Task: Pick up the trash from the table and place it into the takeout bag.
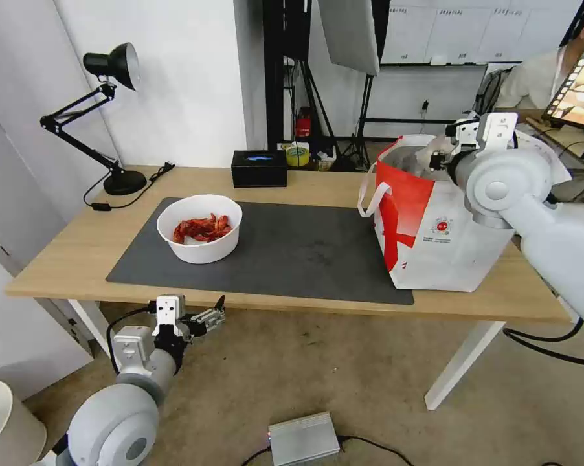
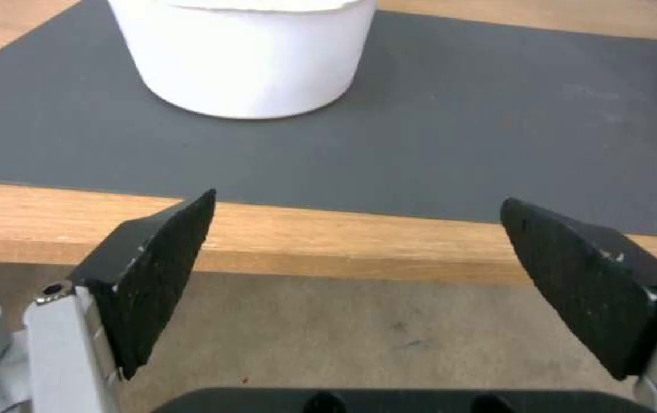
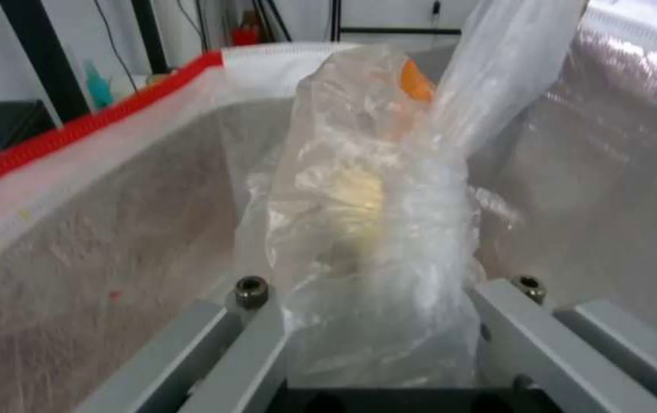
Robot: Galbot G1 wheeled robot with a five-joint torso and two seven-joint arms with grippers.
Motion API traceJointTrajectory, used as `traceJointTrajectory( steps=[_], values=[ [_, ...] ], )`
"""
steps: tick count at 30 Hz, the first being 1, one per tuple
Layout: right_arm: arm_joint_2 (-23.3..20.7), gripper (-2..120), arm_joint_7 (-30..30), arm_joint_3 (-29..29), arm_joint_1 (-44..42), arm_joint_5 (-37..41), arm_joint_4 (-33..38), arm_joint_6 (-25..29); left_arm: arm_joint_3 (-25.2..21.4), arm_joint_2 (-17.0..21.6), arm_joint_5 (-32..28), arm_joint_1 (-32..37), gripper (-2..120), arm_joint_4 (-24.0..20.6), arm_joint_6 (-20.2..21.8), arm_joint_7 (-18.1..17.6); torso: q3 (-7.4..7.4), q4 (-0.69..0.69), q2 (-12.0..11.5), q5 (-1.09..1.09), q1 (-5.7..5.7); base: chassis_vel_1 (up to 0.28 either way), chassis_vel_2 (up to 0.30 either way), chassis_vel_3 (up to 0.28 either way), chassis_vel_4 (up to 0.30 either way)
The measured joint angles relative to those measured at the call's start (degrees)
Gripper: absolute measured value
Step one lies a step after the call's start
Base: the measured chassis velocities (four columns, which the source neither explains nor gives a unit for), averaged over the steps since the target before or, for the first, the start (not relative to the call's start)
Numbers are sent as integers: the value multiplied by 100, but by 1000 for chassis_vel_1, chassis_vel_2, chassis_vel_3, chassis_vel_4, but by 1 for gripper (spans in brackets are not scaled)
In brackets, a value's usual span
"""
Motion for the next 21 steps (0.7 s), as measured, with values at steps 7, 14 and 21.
traceJointTrajectory(
  steps=[7, 14, 21],
  values=[
    [-35, 22, 68, 163, -274, 7, 169, -17, -5, -6, -6, 3, 100, 0, 0, 0, 0, 0, 0, 0, 0, 0, 0, 0, 0],
    [-94, 45, 84, 241, -346, 23, 211, -42, -19, 10, -6, -1, 100, 0, 16, 0, 0, 0, 0, 0, 0, 0, 0, 0, 0],
    [-128, 68, 93, 247, -339, 53, 236, -50, -19, 7, -6, -2, 100, -1, 18, -1, 0, 0, 0, 0, 0, 0, 0, 0, 0]
  ],
)
